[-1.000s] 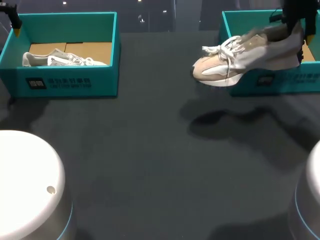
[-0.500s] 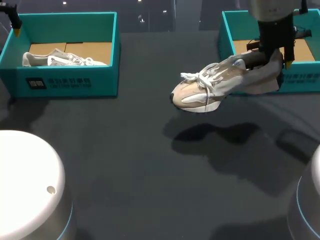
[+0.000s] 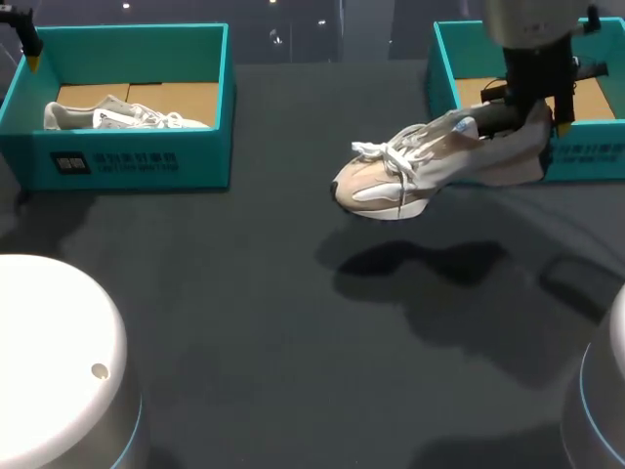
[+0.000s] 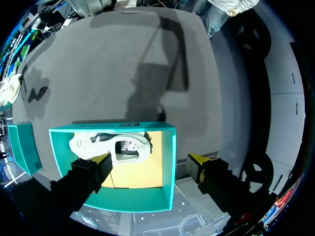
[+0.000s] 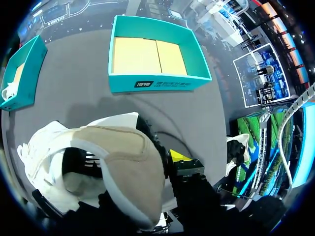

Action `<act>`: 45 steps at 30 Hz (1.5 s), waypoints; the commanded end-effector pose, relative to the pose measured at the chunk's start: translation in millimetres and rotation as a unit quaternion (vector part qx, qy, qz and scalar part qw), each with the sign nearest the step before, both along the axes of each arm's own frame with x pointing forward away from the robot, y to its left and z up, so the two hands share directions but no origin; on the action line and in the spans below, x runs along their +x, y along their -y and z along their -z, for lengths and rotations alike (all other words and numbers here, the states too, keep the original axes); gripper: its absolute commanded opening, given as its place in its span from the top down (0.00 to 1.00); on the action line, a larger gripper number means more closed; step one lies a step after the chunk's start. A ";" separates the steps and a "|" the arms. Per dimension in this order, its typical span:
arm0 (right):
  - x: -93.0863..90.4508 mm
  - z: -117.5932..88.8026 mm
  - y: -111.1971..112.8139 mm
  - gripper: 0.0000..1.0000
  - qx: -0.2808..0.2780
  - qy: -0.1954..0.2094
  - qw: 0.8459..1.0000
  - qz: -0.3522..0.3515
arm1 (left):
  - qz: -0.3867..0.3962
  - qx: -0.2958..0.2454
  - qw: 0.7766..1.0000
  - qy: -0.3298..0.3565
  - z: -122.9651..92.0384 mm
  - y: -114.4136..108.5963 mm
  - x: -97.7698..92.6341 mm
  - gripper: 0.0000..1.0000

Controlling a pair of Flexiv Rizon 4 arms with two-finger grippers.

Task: Take the shoe out of the shoebox, open the shoe tongue, remove and reinsert the insole, then place the shoe into the shoebox

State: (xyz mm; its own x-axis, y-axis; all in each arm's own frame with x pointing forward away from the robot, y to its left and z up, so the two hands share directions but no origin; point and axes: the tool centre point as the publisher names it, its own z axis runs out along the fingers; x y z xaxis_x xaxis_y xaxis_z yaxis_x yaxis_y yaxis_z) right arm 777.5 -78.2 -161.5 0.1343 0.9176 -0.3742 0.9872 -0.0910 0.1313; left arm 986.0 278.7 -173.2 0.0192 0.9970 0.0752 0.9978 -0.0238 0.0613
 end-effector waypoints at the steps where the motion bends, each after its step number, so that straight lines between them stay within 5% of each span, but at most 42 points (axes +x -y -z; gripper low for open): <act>1: -22.1 21.6 -15.9 1.00 -0.003 0.004 1.000 -0.003 | 0.000 0.001 1.000 0.000 -0.6 -0.1 -0.2 0.00; 8: -58.2 59.4 -41.5 1.00 -0.006 -0.009 1.000 0.004 | 0.000 0.001 1.000 0.000 -0.6 -0.1 -0.2 0.00; 16: -77.3 82.0 -53.7 1.00 0.005 -0.005 1.000 0.006 | 0.000 0.001 1.000 0.000 -0.6 -0.1 -0.2 0.00; 45: -90.2 182.3 -86.3 1.00 0.055 -0.016 0.998 -0.006 | 0.000 0.001 1.000 0.000 -0.6 -0.1 -0.2 0.00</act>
